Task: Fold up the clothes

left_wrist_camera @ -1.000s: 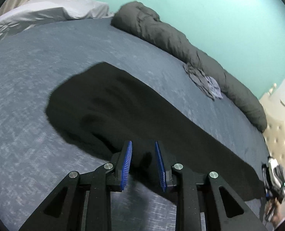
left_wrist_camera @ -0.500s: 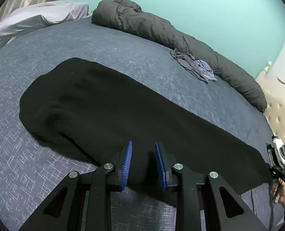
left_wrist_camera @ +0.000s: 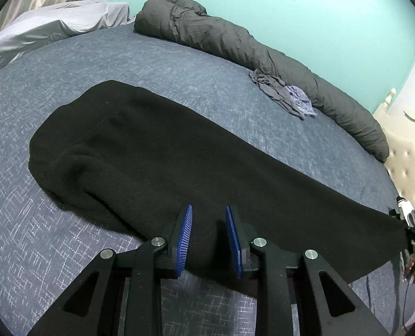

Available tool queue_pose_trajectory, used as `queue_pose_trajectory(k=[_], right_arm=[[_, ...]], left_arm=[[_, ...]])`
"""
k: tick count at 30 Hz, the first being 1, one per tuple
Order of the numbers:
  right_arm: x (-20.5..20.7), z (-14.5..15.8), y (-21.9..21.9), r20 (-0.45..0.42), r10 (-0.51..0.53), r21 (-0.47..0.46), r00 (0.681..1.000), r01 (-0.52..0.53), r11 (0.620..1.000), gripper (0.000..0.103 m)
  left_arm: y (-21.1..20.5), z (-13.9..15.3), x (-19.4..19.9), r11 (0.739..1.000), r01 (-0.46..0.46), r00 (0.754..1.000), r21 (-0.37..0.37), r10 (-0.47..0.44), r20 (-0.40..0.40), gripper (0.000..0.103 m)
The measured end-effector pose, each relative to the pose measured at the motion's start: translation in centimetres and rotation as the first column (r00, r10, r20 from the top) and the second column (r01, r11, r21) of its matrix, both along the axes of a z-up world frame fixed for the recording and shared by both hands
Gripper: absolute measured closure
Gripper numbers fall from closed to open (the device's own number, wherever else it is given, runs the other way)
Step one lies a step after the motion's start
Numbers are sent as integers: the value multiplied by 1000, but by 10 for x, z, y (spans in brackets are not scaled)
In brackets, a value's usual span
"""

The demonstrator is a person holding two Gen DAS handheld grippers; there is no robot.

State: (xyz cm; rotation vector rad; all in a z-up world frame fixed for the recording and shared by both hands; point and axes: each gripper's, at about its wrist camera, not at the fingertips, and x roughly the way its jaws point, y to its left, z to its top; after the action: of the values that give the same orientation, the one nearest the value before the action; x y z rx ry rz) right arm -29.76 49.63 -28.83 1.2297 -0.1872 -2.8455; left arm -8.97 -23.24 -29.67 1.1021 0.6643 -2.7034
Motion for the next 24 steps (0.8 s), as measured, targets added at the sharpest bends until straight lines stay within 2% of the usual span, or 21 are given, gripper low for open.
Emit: queue_pose_trajectory(k=[2,3,6,7,9,14,18,22,24], right_arm=[[-7,-15,0,40,-23,12,999,23,1000,91],[-10,-24,0,64,-41,16,997,40,999,87],[-10,-40,10,93,-195,130,976,183,975,80],[-6,-40,17,87,-233,107,969,223,969,78],[4,-33,24,63,-241,30,968,240,970,78],[34,-10,-9,-14,-111,-64,994,110,992,78],[52,-18,-61,13,19,-203,1000,-16,979,78],[58,-36,-124,92,152,-225,984,-128,966,78],[62,-39,-145,108,184,-226,977,-157,961,78]], left_arm=[[-2,0,0,1000,-1,1000,1,1,1,76],[-3,0,-1,1000,-2,1000,1,2,2,76],[-5,0,-2,1000,-4,1000,1,4,3,76],[-6,0,-2,1000,-4,1000,1,4,4,76],[-8,-1,-3,1000,-4,1000,2,4,6,76],[-10,-1,2,1000,-9,1000,9,9,11,76],[-20,-4,8,999,-33,999,37,32,26,76],[-41,-4,20,994,-95,995,48,93,35,76],[-54,-3,25,990,-127,991,62,125,42,76]])
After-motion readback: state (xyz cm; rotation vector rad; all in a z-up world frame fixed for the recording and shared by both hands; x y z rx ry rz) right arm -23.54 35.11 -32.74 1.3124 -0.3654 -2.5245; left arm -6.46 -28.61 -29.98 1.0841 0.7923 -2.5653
